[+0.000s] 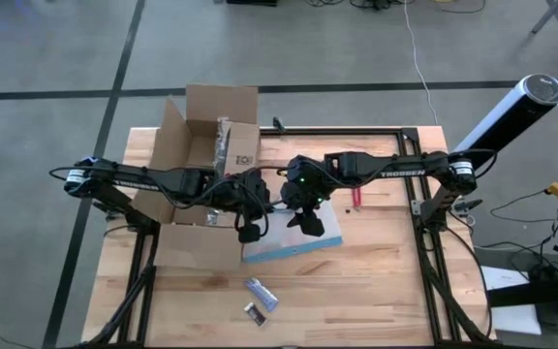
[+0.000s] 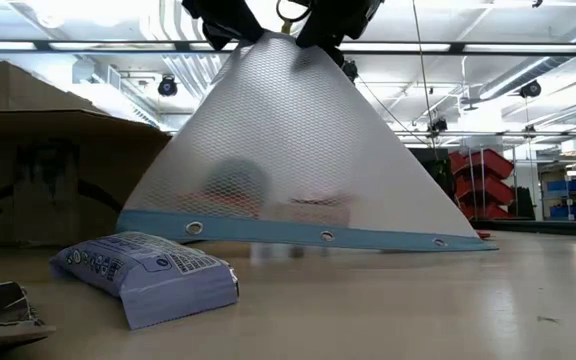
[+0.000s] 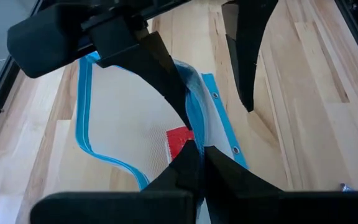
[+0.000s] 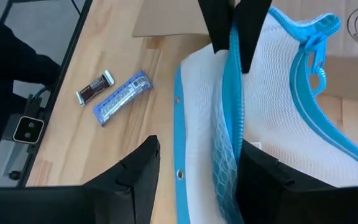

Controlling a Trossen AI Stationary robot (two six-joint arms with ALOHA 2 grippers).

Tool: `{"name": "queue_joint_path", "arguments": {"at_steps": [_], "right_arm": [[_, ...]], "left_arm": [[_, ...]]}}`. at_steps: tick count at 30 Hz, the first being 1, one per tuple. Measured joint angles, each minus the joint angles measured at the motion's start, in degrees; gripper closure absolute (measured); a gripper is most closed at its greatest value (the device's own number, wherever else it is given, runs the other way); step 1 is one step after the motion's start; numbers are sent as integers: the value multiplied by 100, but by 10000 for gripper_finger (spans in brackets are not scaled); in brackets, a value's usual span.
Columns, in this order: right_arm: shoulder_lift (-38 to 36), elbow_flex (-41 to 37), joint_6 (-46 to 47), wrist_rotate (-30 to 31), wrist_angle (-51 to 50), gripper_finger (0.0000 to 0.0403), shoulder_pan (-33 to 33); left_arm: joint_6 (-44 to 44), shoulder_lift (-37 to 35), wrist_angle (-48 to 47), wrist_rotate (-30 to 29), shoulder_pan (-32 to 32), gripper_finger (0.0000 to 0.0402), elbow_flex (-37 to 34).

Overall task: Unpack boxes
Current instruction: Put the purple chocolate bar into the blue transparent zip bag

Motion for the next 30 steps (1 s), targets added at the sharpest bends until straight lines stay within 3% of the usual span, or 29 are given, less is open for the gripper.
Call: {"name": "queue_joint_path", "arguments": {"at_steps": [9, 19, 30], "right_arm": [[0, -6, -68, 278, -98, 287, -54], [0, -6, -151, 340, -104, 394, -100], [0, -6, 67, 365, -391, 402, -100]], "left_arm": [[-4, -5, 0, -2, 6, 402, 0], [-4, -7, 0, -4, 6, 402, 0], [68, -7, 2, -2, 6, 402, 0]]}}
